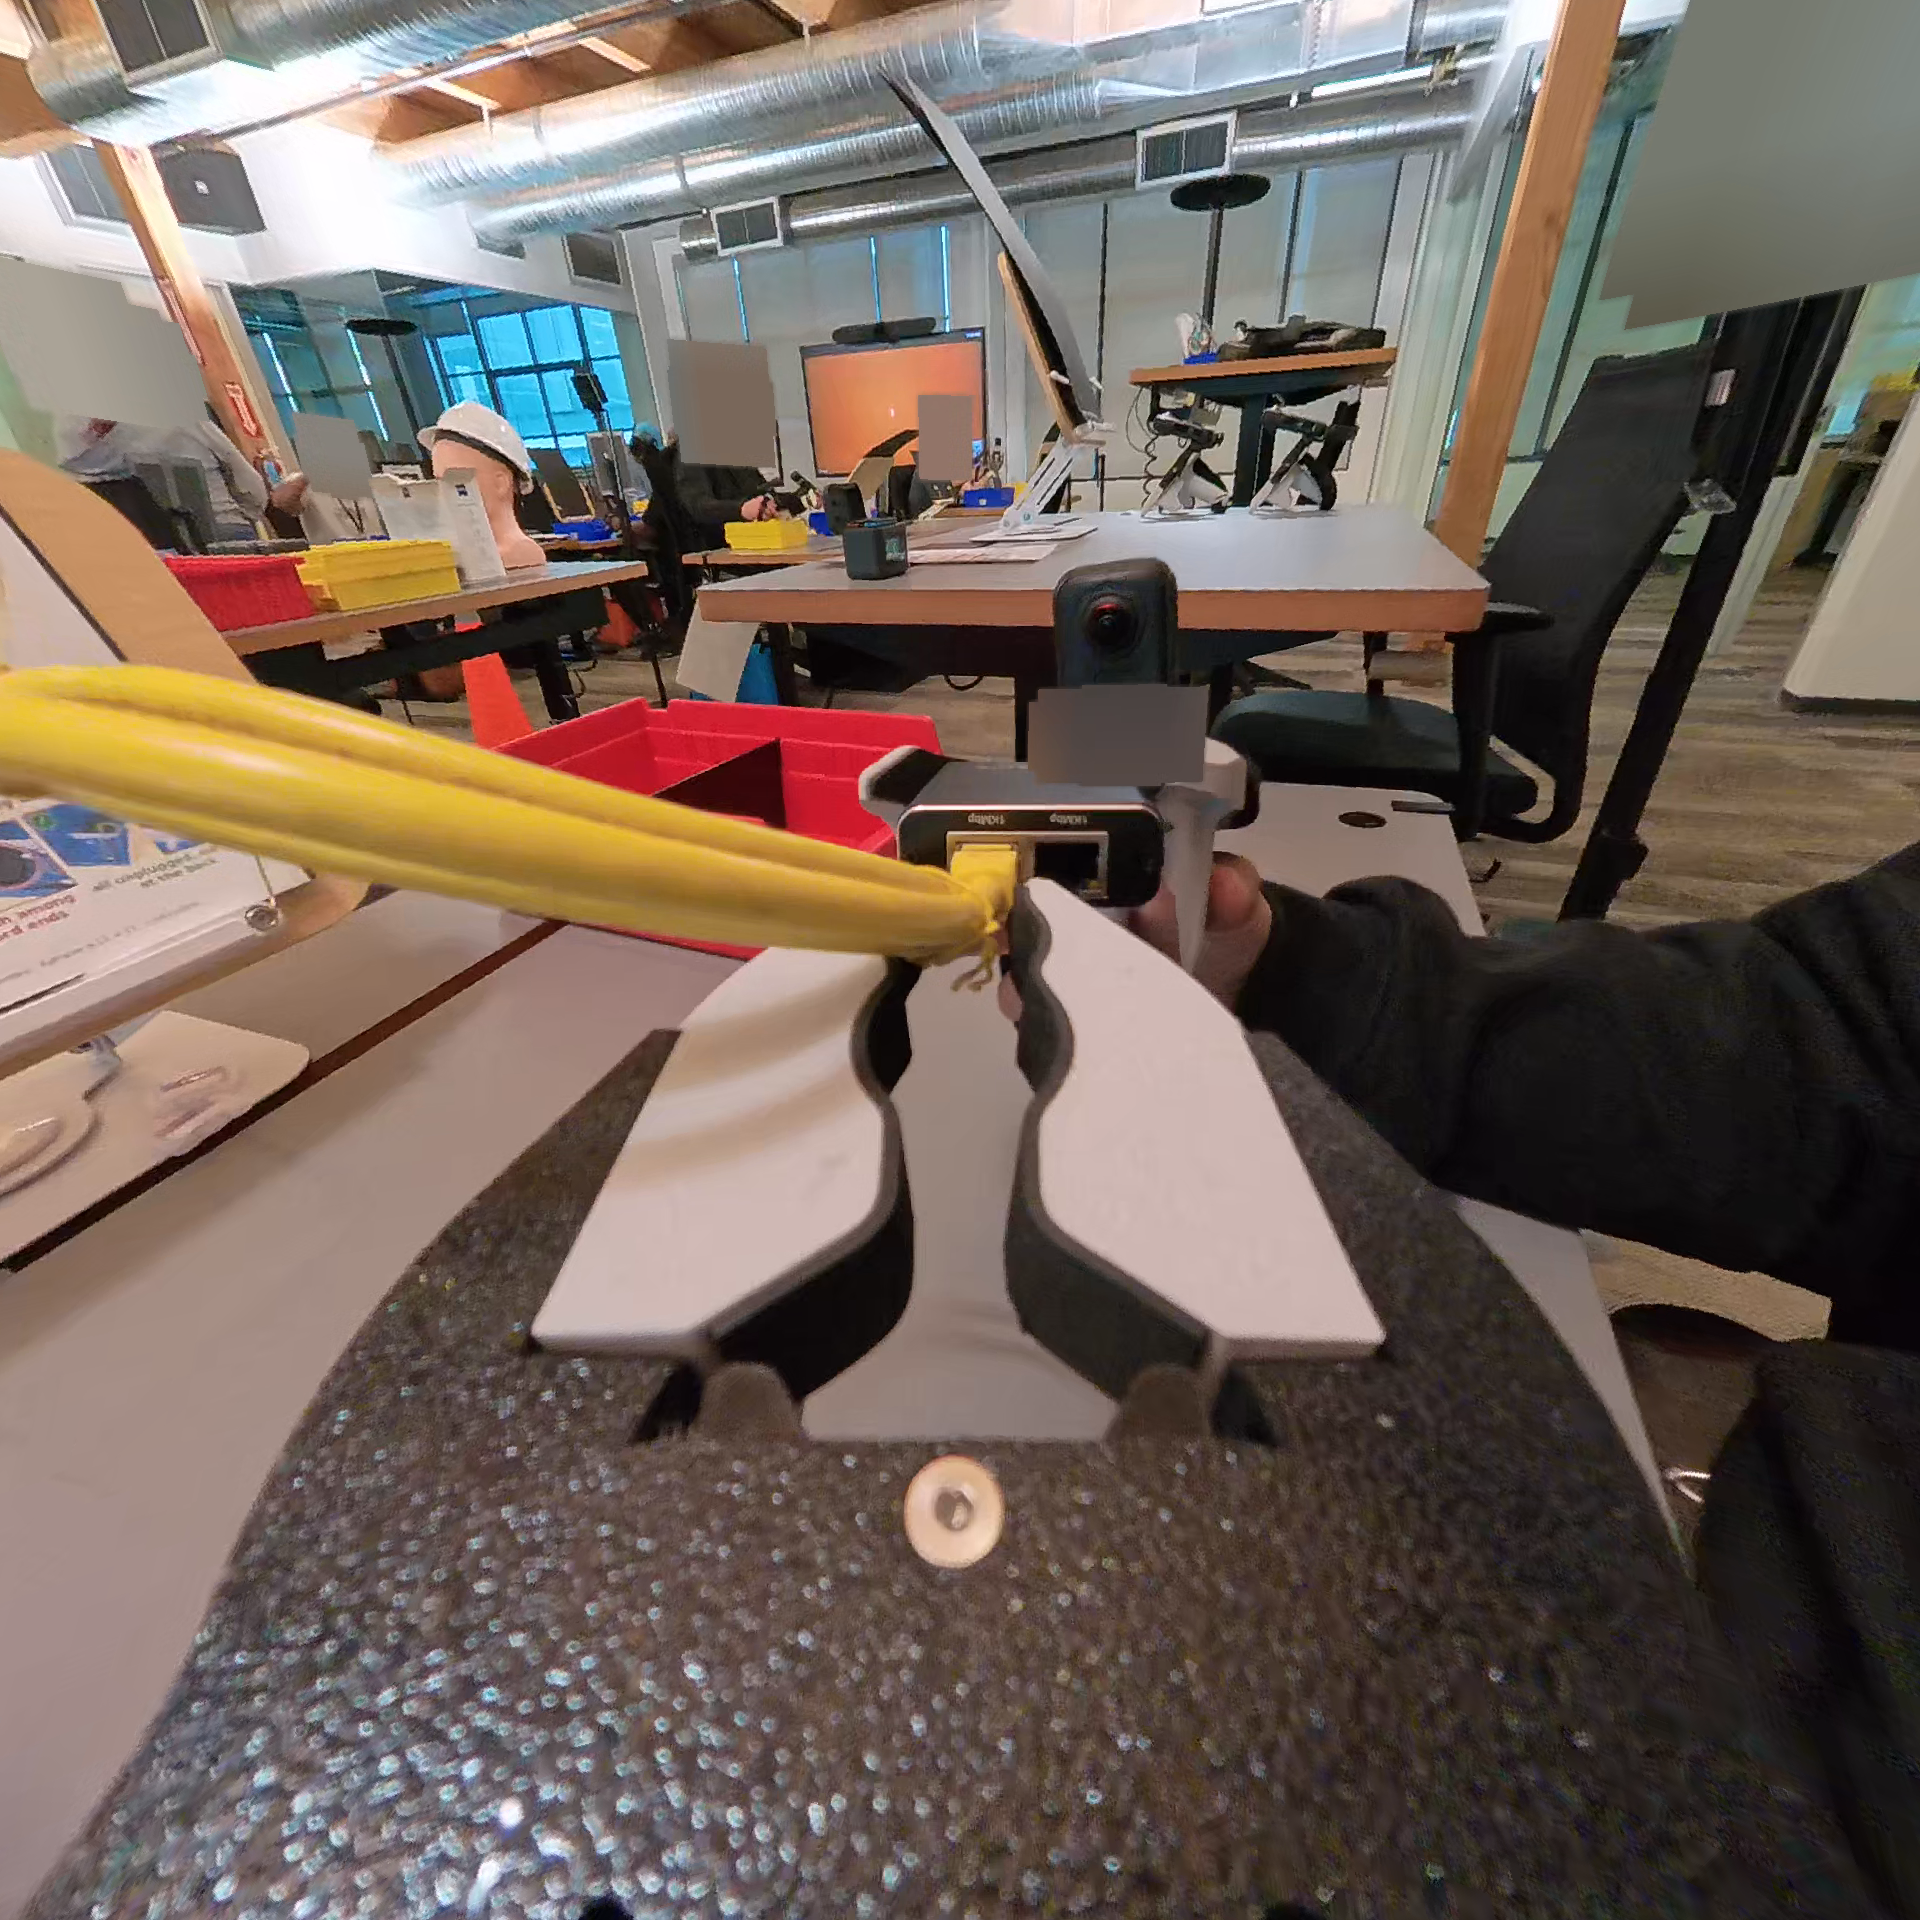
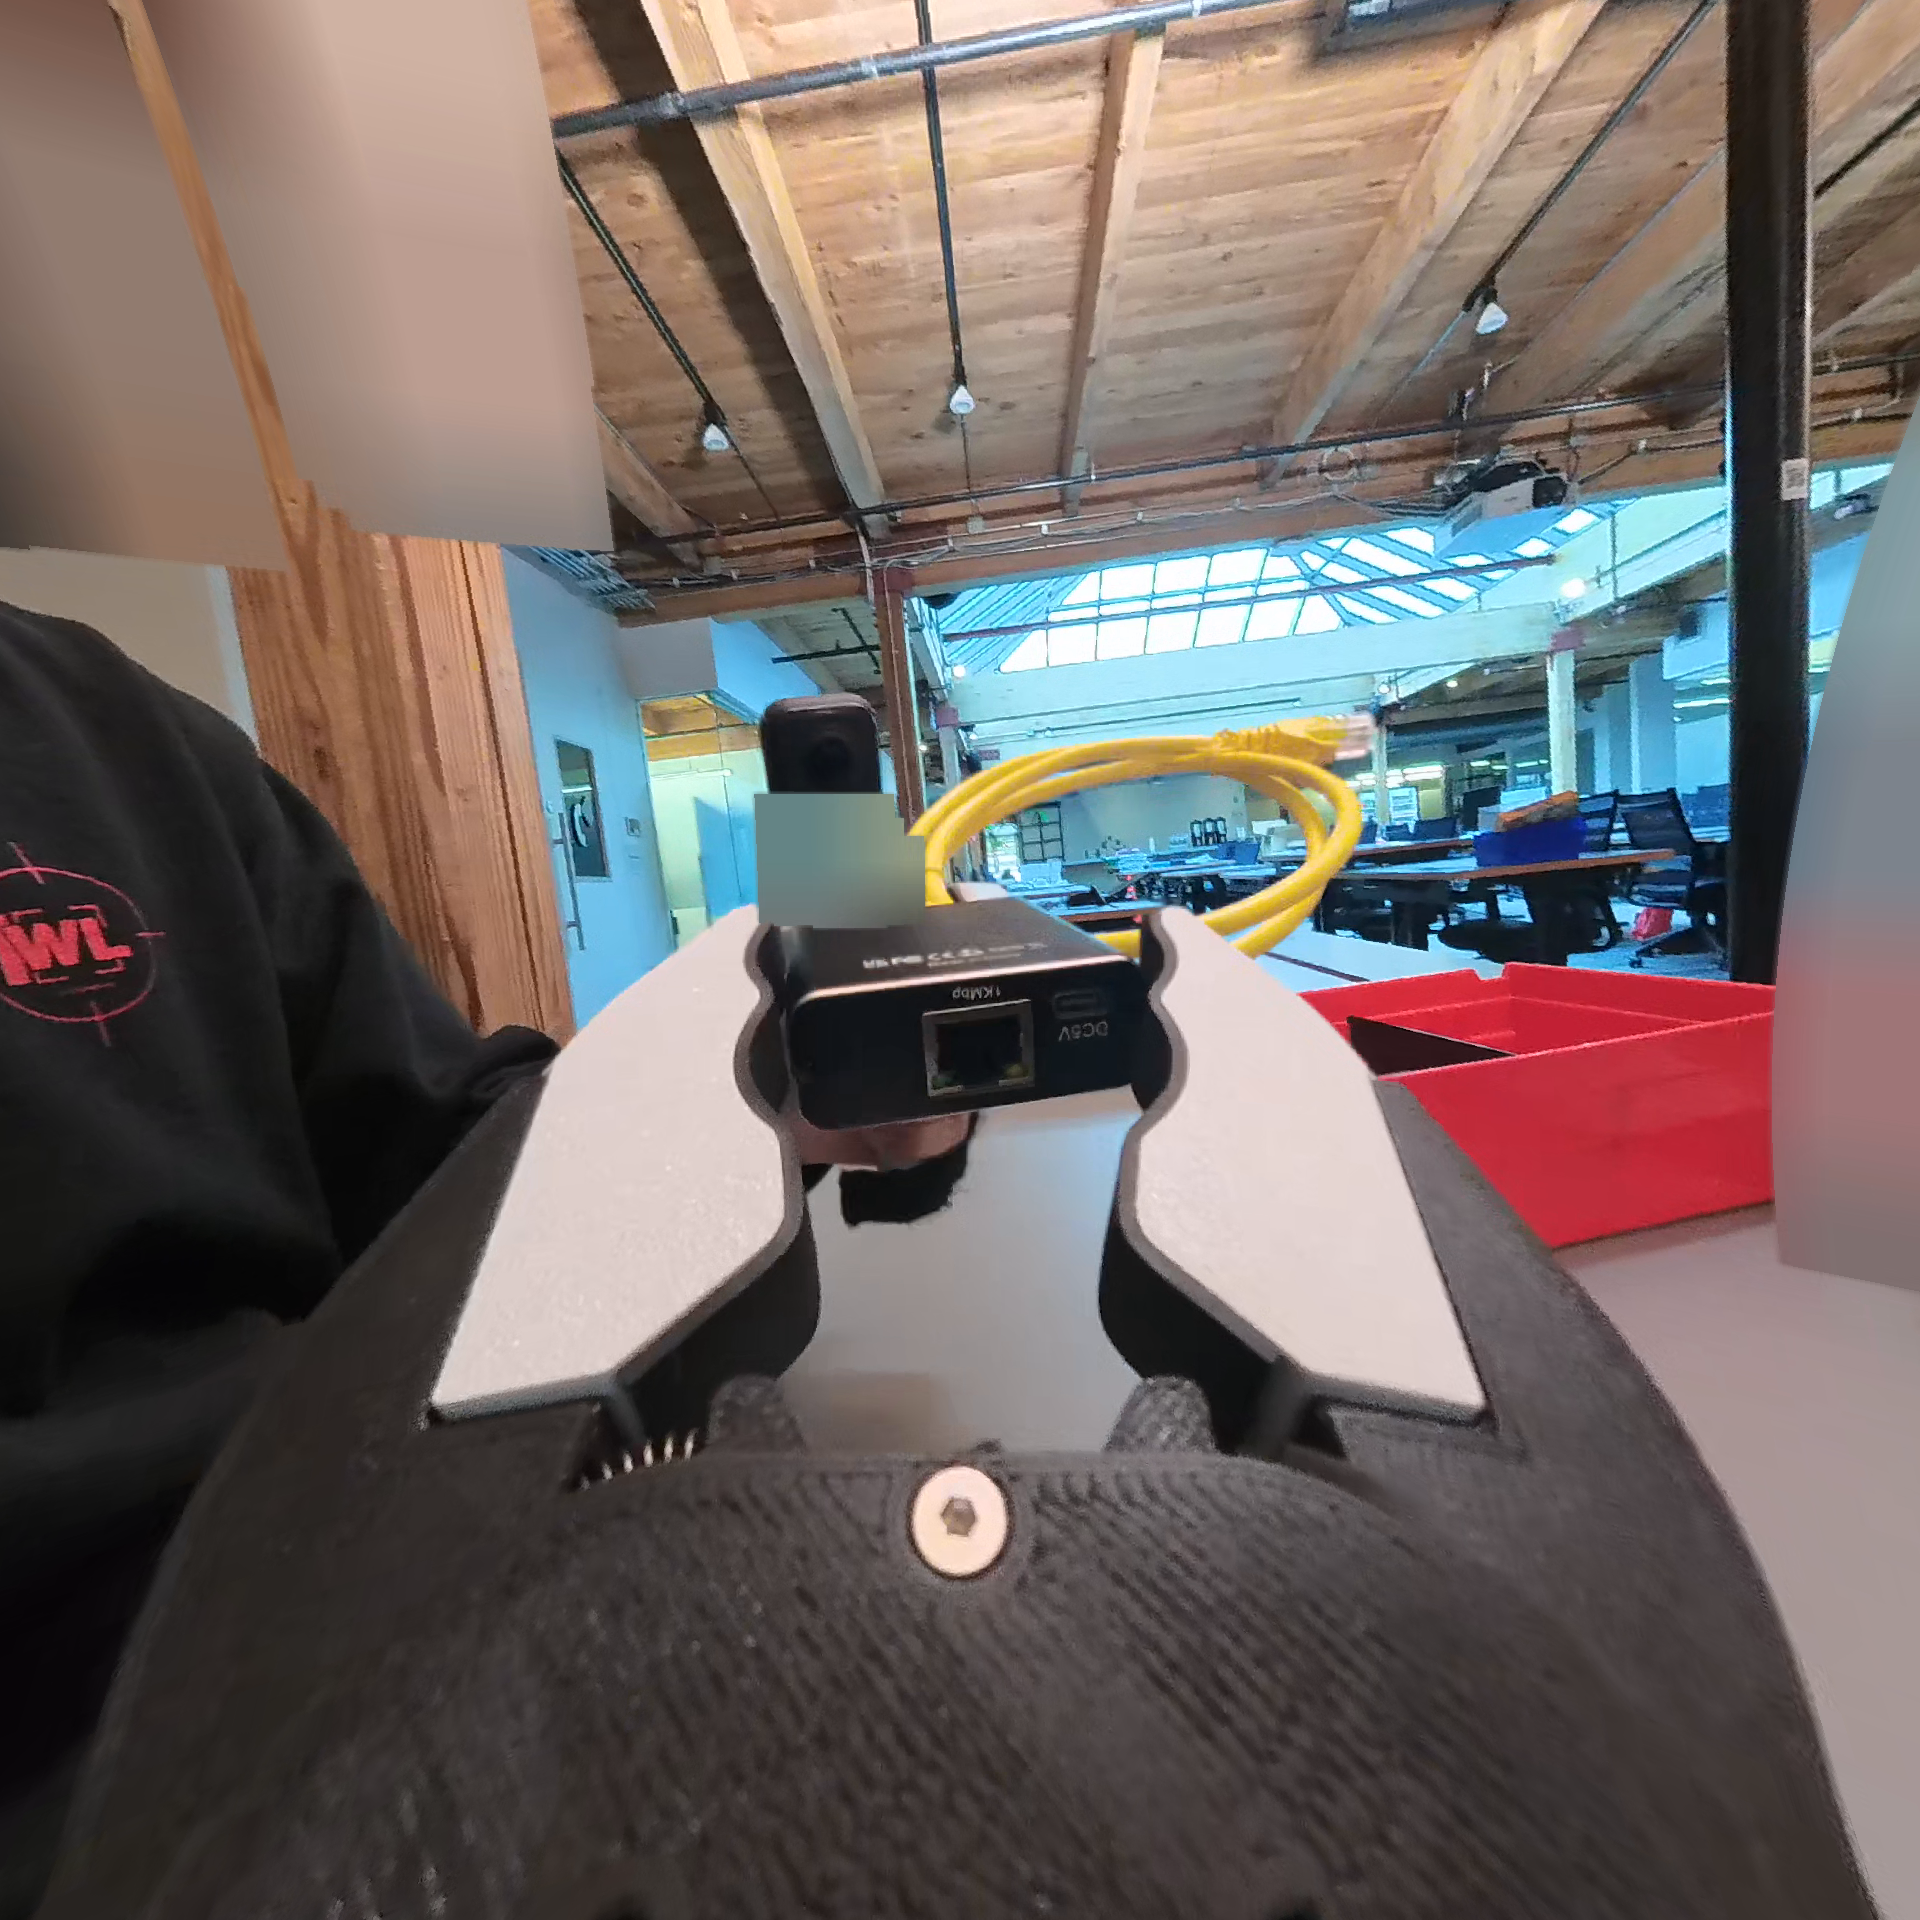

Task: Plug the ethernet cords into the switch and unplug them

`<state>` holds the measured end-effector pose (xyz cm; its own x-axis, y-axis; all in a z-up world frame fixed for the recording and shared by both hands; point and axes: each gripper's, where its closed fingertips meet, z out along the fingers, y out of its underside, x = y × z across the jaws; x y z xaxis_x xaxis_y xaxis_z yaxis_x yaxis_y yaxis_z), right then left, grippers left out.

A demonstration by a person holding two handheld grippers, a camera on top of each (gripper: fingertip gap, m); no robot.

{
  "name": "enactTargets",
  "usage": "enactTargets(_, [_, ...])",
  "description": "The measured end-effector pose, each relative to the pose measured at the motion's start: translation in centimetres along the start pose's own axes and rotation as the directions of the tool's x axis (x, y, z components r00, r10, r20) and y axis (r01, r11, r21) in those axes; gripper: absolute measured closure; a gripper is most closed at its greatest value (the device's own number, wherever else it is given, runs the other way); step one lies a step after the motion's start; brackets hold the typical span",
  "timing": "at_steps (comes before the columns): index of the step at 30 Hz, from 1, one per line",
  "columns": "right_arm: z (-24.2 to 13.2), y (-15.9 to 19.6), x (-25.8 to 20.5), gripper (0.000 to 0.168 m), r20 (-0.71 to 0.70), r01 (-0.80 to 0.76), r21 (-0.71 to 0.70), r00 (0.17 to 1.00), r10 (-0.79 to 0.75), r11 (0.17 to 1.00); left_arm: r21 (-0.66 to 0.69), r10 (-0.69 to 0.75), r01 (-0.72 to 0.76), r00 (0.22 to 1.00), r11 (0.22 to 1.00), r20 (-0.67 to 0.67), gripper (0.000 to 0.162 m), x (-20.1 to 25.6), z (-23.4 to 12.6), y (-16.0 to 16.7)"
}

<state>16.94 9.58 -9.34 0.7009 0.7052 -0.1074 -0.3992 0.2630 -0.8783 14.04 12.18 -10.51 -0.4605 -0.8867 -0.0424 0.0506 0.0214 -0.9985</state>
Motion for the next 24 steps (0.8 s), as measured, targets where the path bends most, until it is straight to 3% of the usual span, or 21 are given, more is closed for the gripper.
enactTargets(8, [-0.2, 0.6, 0.0, 0.095, -0.007, 0.045, -0.056, 0.999, -0.046, 0.997, 0.008, -0.047, 0.047, 0.999, 0.999, -0.025, 0.146, -0.4, 0.0, 0.0])
enactTargets(17, [-0.8, 1.8, 0.4, 0.089, -0.005, -0.018, -0.120, 1.000, 0.017, 0.993, 0.038, -0.054, 0.055, 0.998, 0.998, -0.044, 0.146, -0.6, -0.6, -0.3])
enactTargets(21, [-0.2, 2.0, 0.2, 0.103, 0.006, -0.009, -0.119, 1.000, 0.010, 0.993, 0.028, -0.042, 0.043, 0.998, 0.999, -0.050, 0.146, -0.5, -0.5, -0.2])
enactTargets(24, [-0.2, 2.5, 0.0, 0.104, 0.007, 0.013, -0.166, 1.000, -0.012, 0.986, 0.031, -0.041, 0.043, 0.998, 0.999, -0.053, 0.146, -0.5, -0.6, -0.3])
